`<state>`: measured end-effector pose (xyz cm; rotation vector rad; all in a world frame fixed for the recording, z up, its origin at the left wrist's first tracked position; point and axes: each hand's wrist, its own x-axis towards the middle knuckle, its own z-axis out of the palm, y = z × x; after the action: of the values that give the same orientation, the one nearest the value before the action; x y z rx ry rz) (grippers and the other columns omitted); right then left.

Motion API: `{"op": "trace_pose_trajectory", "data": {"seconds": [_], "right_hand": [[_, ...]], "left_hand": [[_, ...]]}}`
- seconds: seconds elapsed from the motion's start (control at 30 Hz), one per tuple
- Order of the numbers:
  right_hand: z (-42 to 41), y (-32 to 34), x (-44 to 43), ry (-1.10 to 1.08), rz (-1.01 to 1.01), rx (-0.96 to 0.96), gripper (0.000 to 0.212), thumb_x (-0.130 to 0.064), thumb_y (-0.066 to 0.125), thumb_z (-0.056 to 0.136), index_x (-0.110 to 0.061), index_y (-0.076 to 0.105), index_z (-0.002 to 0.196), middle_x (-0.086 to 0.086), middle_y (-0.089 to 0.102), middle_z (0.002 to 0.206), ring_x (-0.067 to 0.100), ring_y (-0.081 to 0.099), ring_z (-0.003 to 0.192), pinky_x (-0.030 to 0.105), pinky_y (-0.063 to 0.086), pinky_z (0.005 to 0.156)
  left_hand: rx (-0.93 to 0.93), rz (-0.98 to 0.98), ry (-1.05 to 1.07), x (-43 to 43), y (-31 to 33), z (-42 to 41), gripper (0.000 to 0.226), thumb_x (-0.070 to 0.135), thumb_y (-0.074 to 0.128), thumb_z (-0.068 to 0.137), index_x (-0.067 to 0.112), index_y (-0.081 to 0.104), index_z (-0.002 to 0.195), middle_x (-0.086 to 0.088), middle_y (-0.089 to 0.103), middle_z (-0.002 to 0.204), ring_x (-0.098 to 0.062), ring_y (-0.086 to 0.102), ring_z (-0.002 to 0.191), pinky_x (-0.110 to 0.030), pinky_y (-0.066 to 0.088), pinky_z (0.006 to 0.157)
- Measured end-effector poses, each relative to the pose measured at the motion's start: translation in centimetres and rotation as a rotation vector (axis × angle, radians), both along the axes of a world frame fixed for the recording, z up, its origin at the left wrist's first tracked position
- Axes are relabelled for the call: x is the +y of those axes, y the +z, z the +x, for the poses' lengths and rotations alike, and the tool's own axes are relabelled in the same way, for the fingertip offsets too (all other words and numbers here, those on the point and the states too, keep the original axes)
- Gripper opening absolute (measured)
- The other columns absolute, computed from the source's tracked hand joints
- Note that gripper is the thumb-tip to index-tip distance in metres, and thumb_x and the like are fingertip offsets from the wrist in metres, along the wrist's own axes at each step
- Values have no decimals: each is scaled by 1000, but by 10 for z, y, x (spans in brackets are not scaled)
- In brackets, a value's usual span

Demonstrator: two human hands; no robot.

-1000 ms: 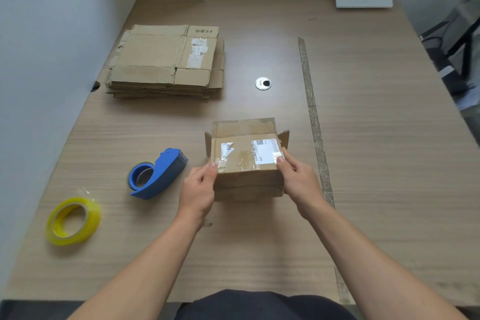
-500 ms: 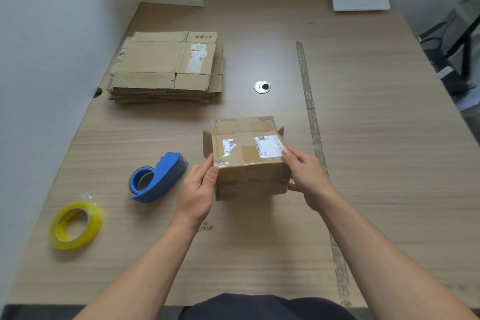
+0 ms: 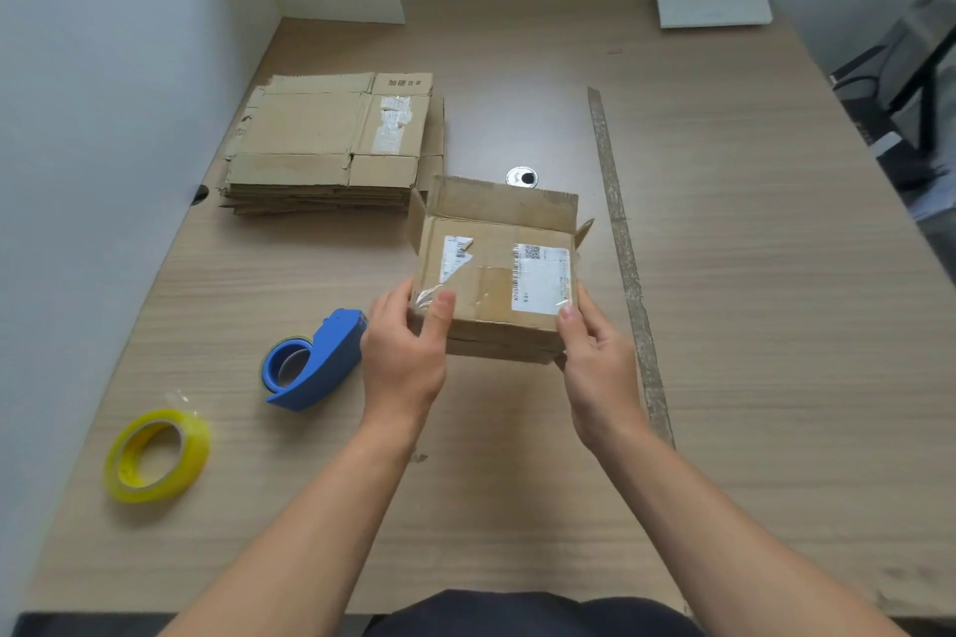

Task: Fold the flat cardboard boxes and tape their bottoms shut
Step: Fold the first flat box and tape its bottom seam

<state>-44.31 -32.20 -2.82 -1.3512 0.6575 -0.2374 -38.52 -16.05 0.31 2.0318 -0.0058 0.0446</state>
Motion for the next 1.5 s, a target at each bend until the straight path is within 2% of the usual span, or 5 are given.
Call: {"op": "trace_pose_trajectory", "data": {"seconds": [0.23, 0.73, 1.07, 1.33, 1.5], "right_hand": [[-4, 9, -1, 80, -99, -94, 50, -35, 57, 95, -36, 48, 144, -3, 54, 138, 6, 57, 124, 40, 41, 113], [15, 26, -23, 22, -22, -53, 35, -28, 53, 102, -54, 74, 90, -18, 73, 107, 7, 68, 106, 42, 51, 103], [11, 27, -29, 32, 146, -58, 20, -17, 56, 101, -22, 71, 112, 1, 72, 117, 19, 67, 112, 53, 49, 103], [12, 32, -30, 85, -514, -62, 43, -20, 50, 103, -31, 48, 145, -11, 56, 110, -9, 53, 100, 15, 39, 97], [15, 35, -33, 133, -208, -111, 36, -21, 55, 102, -32, 58, 136, -13, 63, 125, 0, 60, 114, 33, 49, 104]], "left_hand": [[68, -31, 120, 0, 10, 16, 25, 39, 64, 94, 15, 62, 87, -8, 66, 95, -25, 63, 87, -50, 53, 81], [47, -132, -173, 16, 5, 7, 28, 37, 56, 93, 40, 67, 118, 15, 59, 111, 2, 59, 105, -12, 45, 89], [55, -207, -133, 20, -1, -1, 35, 11, 56, 99, 20, 63, 132, 4, 58, 135, -10, 53, 128, -43, 41, 112], [141, -221, -168, 13, -7, -13, 48, 11, 54, 101, 25, 47, 146, 12, 60, 137, -5, 55, 126, -40, 42, 112], [128, -231, -144, 14, -6, -14, 57, 3, 51, 100, 29, 39, 150, 9, 53, 144, -8, 51, 132, -37, 41, 112]]}}
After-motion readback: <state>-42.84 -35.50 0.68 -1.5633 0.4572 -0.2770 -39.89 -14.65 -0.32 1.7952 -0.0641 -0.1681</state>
